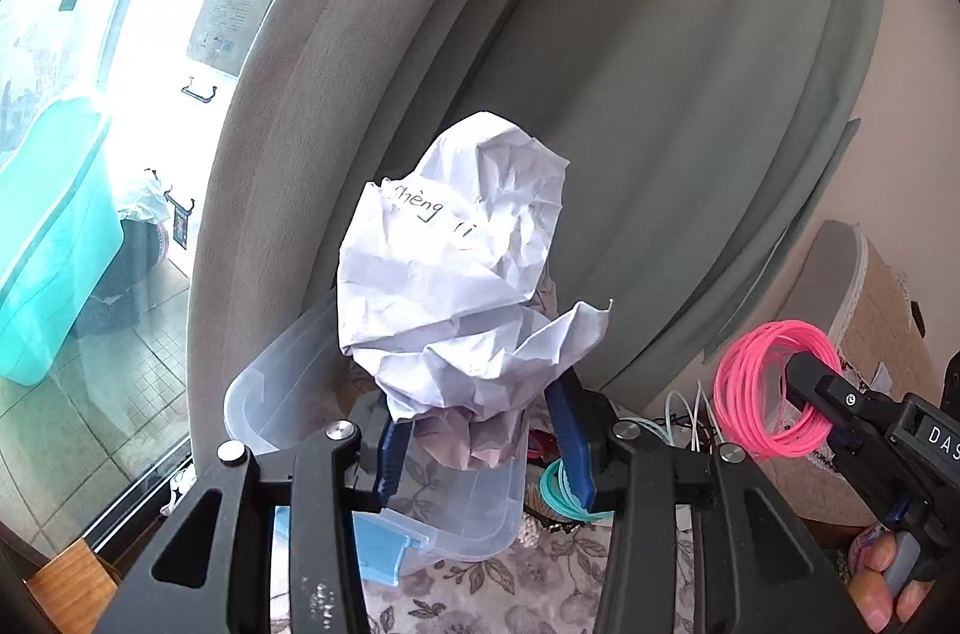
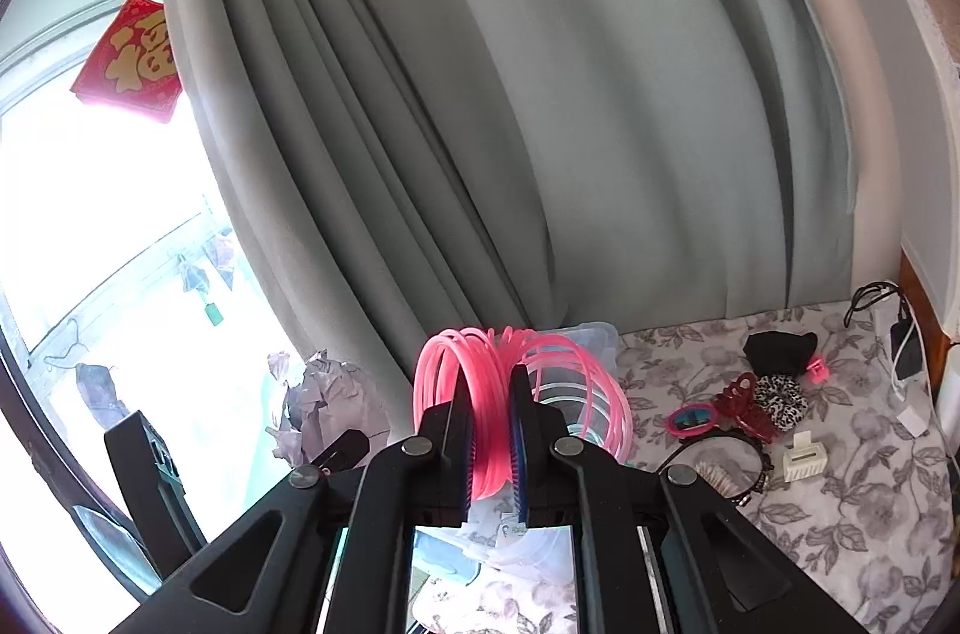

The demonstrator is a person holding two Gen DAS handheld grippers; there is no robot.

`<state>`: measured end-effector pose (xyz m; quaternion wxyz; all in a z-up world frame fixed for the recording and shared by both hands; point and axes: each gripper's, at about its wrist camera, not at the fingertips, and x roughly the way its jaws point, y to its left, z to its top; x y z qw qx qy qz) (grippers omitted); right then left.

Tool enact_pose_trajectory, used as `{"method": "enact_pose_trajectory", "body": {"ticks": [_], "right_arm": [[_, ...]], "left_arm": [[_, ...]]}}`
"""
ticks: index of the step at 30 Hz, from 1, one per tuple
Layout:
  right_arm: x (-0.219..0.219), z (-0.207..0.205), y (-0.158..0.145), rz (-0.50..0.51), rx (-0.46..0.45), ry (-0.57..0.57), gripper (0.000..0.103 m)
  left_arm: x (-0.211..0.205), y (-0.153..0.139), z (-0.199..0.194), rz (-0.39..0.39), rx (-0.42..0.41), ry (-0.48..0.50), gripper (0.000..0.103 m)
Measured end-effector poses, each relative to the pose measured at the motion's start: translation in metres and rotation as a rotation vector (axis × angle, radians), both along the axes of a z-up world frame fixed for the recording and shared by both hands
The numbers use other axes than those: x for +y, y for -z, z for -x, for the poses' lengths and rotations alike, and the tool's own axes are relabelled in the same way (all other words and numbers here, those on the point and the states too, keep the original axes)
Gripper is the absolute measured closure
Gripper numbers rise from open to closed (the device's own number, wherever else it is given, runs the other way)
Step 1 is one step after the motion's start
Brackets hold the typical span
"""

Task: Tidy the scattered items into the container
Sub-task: 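Carry the crumpled paper with the left gripper while the right gripper carries the pink cable to the box, then release the paper into the box with the left gripper while the right gripper releases the pink cable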

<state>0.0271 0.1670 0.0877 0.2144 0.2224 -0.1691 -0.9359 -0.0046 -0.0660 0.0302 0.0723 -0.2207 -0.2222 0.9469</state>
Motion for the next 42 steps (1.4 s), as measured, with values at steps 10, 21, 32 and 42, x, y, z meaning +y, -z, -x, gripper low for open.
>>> {"method": "enact_pose_trajectory", "body": {"ticks": [10, 21, 32, 42], "right_arm": [[-0.047, 0.031, 0.02, -0.06, -0.041, -0.082, 0.092], [-0.064, 0.068, 0.071, -0.091, -0.183, -0.112, 0.092], [-0.071, 0.09, 0.099, -0.102, -0.258, -0.134, 0.092], [-0.075, 0.1, 0.109, -0.112, -0.281, -0.15, 0.089]], "left_arm": [[-0.026, 0.032, 0.02, -0.021, -0.051, -0.01, 0.059], [-0.034, 0.071, 0.052, -0.037, -0.139, -0.005, 0.059], [-0.038, 0.094, 0.073, -0.04, -0.19, -0.005, 0.058], [-0.037, 0.104, 0.082, -0.036, -0.212, 0.002, 0.057]]}}
